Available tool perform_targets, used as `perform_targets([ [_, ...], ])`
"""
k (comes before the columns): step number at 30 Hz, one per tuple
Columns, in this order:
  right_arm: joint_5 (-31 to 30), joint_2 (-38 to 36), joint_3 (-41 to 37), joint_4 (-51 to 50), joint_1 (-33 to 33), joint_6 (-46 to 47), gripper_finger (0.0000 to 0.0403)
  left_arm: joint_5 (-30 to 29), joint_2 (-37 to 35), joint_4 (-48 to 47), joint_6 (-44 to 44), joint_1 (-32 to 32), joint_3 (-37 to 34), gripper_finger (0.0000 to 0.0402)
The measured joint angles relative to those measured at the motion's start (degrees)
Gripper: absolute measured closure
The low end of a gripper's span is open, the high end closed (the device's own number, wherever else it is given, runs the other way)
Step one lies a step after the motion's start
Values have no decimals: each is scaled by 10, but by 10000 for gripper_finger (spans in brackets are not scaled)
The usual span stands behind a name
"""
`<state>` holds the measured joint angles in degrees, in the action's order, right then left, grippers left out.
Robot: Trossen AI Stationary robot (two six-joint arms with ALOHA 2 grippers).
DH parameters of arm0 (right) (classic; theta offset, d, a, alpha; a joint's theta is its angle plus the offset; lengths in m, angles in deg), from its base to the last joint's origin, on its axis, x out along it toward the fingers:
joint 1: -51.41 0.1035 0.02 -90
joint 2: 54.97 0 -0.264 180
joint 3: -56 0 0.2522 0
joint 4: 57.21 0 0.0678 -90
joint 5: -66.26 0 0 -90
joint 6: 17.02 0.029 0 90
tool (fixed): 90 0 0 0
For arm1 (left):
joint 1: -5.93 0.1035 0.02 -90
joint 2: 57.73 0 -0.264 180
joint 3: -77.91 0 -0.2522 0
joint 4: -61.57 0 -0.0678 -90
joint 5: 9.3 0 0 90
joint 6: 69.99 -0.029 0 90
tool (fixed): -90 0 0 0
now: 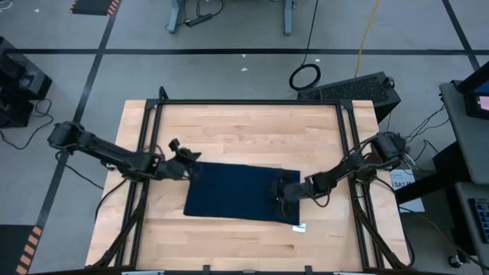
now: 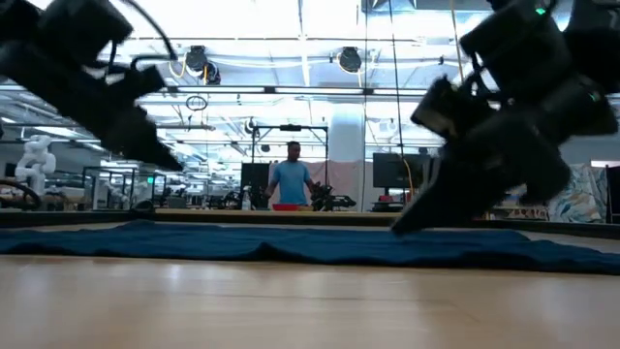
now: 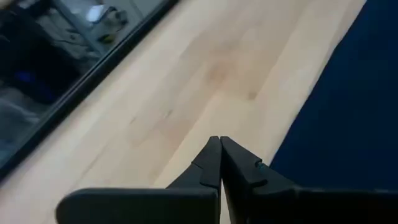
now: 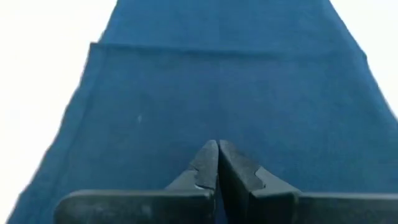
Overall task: Roll towel into tight, uniform cylinder
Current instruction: Roll the blue cloth napkin
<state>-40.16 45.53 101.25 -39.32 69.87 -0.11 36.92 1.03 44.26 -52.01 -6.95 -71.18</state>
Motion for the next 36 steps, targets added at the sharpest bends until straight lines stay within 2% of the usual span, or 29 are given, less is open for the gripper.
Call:
perform_targets([
  [2,-24,29,-1,25,10,18,399,58,-31,28,20,0,0,394],
  [6,-52,90,1,108,22,62,399,226,-42,82,90,-17,0,394],
  [9,-57,138,2,192,29,93,399,271,-15,109,149,-50,-10,394],
  [14,-80,202,21,284,50,99,399,248,60,93,204,-86,-27,394],
  [20,-110,223,71,274,84,95,399,165,155,76,212,-67,-26,394],
  [23,-107,221,90,259,91,90,399,147,181,84,203,-46,-24,394],
  [29,-95,189,97,214,95,76,399,118,187,101,101,10,-21,394],
  [36,-102,76,97,53,83,49,399,170,188,122,31,54,47,394],
])
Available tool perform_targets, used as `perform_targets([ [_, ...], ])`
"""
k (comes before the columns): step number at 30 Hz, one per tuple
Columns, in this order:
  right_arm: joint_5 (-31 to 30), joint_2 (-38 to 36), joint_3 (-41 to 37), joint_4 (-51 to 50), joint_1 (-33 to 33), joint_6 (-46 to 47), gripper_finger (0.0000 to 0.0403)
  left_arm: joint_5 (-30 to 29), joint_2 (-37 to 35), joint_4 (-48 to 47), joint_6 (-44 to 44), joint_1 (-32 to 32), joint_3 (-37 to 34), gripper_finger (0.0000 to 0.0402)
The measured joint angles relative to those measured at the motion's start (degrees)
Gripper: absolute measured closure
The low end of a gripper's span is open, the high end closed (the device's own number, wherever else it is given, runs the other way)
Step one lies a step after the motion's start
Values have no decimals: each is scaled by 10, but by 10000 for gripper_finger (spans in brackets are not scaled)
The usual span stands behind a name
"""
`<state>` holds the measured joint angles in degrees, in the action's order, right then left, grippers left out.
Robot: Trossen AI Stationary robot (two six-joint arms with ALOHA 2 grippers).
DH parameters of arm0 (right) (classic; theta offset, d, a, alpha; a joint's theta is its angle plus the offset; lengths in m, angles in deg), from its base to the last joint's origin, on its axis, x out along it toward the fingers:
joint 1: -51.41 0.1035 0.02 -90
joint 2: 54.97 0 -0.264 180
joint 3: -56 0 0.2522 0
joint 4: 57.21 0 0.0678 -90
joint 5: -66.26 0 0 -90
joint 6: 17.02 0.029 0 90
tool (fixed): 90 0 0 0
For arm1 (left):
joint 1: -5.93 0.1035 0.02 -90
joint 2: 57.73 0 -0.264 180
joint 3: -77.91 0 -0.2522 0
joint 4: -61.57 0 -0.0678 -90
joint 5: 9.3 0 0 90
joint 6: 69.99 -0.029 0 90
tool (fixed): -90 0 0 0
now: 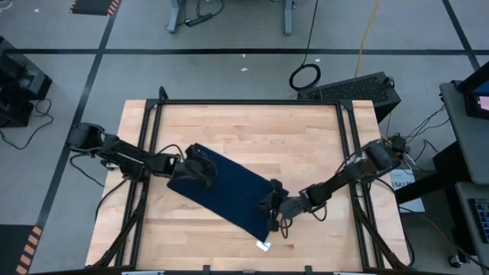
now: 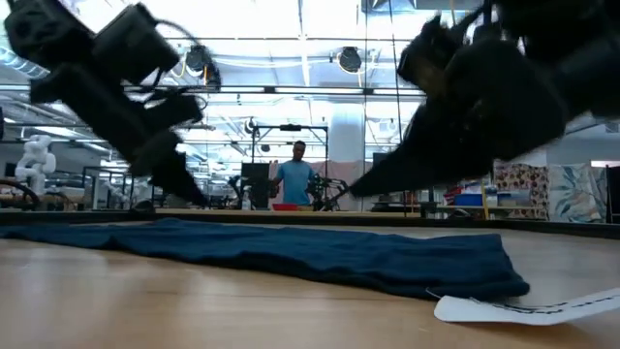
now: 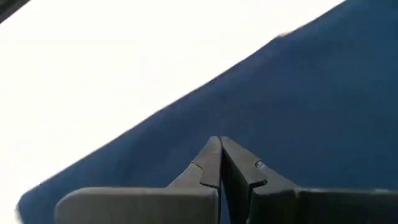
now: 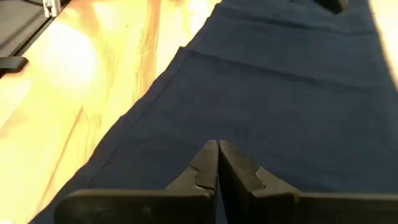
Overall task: Roll towel into tight, uniform cylinder
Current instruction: Roll the blue cloth napkin
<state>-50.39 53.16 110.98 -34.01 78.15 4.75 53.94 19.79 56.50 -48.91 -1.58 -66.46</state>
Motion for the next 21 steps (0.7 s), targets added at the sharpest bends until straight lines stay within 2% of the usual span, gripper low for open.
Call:
perform_targets([
  [6,-3,-137,1,-228,-2,-34,399,75,0,-5,8,-38,62,394],
  [9,-3,-189,1,-343,-2,-26,399,97,0,-29,60,-71,71,394],
  [12,-3,-204,1,-424,1,-1,399,104,0,-73,127,-108,71,394],
  [17,10,-198,1,-476,5,18,399,104,0,-100,203,-161,70,394],
  [21,14,-194,1,-478,5,31,399,103,2,-120,219,-173,70,394],
])
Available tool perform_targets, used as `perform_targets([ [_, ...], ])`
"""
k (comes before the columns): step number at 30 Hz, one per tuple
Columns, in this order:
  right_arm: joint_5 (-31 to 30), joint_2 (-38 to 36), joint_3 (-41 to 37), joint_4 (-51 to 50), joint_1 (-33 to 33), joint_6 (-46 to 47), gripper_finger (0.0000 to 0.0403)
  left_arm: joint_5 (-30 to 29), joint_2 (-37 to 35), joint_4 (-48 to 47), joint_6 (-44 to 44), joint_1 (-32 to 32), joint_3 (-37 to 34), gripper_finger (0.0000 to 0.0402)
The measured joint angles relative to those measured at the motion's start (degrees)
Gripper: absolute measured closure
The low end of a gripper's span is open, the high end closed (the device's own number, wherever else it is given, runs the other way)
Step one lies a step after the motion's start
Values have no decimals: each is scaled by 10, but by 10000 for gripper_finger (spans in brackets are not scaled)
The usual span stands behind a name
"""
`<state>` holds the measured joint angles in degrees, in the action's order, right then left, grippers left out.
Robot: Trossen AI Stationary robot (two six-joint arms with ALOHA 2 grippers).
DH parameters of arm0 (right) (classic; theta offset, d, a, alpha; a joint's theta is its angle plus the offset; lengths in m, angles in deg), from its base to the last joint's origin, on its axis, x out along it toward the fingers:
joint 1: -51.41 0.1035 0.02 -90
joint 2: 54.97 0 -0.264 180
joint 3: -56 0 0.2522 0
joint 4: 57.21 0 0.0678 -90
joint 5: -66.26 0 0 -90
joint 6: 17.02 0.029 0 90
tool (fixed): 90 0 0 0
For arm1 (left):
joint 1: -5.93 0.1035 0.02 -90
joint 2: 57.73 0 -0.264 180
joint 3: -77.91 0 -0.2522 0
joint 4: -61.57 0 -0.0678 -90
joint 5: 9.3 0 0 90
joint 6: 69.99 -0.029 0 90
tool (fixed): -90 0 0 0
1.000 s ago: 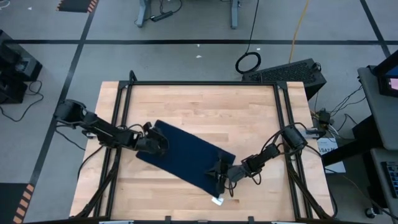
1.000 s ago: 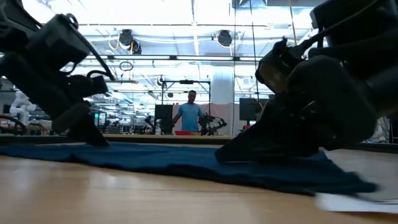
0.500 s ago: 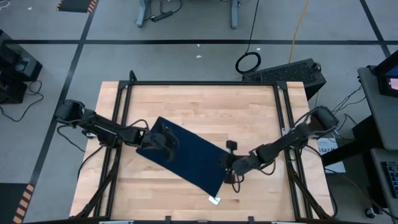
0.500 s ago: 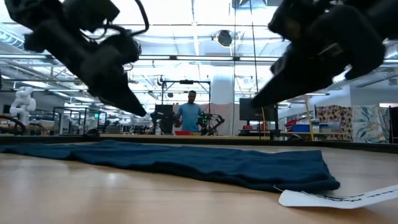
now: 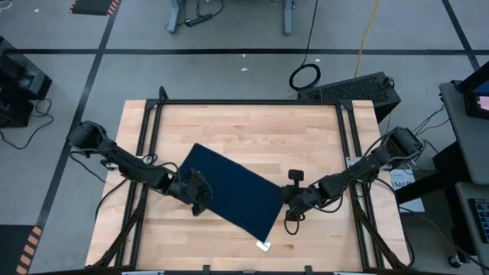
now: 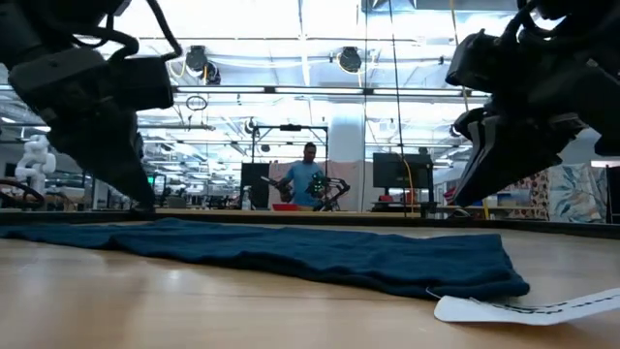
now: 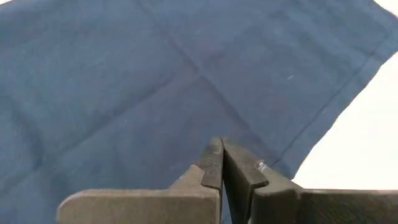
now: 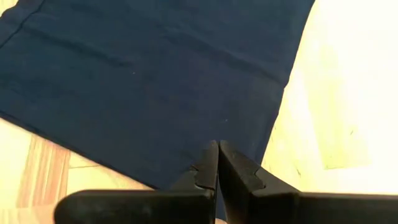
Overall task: Roll towel into tight, uniform cylinder
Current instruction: Roll the blue cloth napkin
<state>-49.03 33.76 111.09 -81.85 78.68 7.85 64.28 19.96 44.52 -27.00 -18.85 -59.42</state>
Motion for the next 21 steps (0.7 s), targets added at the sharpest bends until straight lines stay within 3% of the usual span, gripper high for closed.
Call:
perform_targets([
  [4,0,0,0,-12,0,-3,399,-12,4,-14,-5,0,0,394],
  [11,-52,-1,0,-17,-12,7,392,-79,16,-26,-33,12,-13,394],
  [21,8,22,-29,9,-12,-6,376,-62,93,10,-34,50,-15,394],
])
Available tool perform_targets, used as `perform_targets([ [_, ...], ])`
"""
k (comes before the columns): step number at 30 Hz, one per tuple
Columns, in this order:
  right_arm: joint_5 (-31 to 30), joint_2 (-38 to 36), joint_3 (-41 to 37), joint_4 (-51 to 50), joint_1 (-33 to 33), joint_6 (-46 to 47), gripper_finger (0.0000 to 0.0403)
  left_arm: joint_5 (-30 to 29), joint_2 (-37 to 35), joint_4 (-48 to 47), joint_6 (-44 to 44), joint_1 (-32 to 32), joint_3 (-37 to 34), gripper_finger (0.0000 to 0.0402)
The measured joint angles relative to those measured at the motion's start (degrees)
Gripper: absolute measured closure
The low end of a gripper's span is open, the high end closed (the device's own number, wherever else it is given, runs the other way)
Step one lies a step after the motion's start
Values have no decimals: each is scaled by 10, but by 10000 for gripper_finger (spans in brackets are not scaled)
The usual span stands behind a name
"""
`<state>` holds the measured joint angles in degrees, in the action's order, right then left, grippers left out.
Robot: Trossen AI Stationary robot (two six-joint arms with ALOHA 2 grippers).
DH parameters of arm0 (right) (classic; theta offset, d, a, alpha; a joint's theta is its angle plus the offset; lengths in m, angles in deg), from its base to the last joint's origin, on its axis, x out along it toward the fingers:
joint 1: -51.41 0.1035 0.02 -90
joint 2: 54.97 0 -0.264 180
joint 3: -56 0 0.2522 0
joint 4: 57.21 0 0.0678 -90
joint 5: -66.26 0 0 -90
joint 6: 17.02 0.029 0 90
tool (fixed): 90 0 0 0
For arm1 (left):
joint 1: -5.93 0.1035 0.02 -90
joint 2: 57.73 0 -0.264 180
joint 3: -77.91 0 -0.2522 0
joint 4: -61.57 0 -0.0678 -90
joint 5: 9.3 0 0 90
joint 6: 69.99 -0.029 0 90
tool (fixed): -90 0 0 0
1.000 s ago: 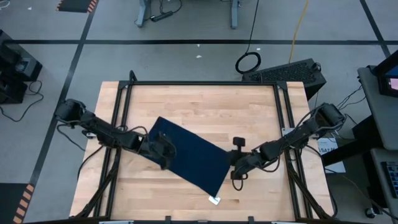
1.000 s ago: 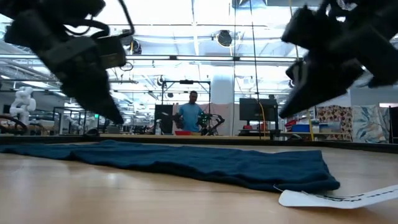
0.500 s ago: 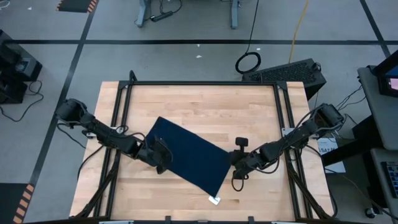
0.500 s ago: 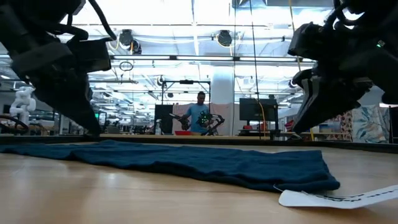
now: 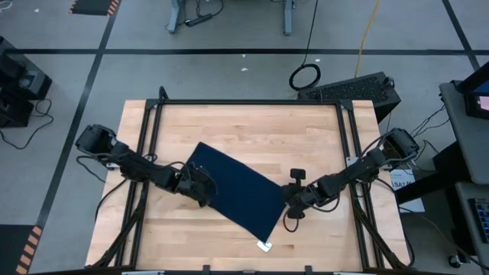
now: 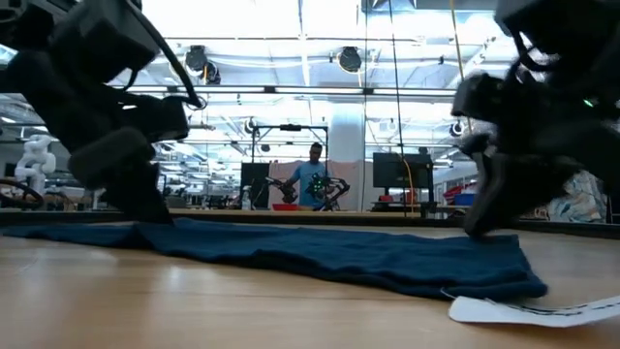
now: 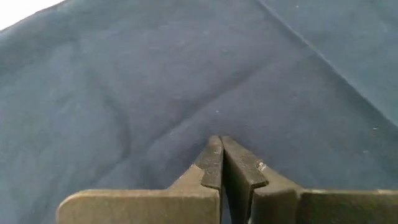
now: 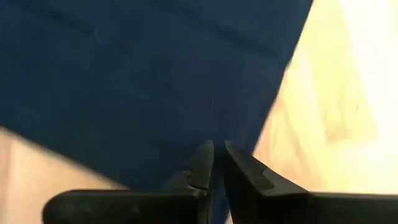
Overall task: Roll towel into tight, uniform cylinder
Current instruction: Roll the blue cloth napkin
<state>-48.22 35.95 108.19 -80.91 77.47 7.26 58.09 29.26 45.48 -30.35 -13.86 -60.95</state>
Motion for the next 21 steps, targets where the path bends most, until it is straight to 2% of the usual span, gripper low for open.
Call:
perform_targets([
  [9,66,17,-21,39,41,115,358,-67,12,23,-85,48,-2,394],
  [15,88,20,-24,105,92,161,358,-84,14,133,-211,110,-5,394],
  [17,75,20,-24,116,103,176,358,-86,13,183,-262,131,-5,394],
  [21,7,15,-24,113,117,182,358,-65,7,252,-354,153,4,394],
])
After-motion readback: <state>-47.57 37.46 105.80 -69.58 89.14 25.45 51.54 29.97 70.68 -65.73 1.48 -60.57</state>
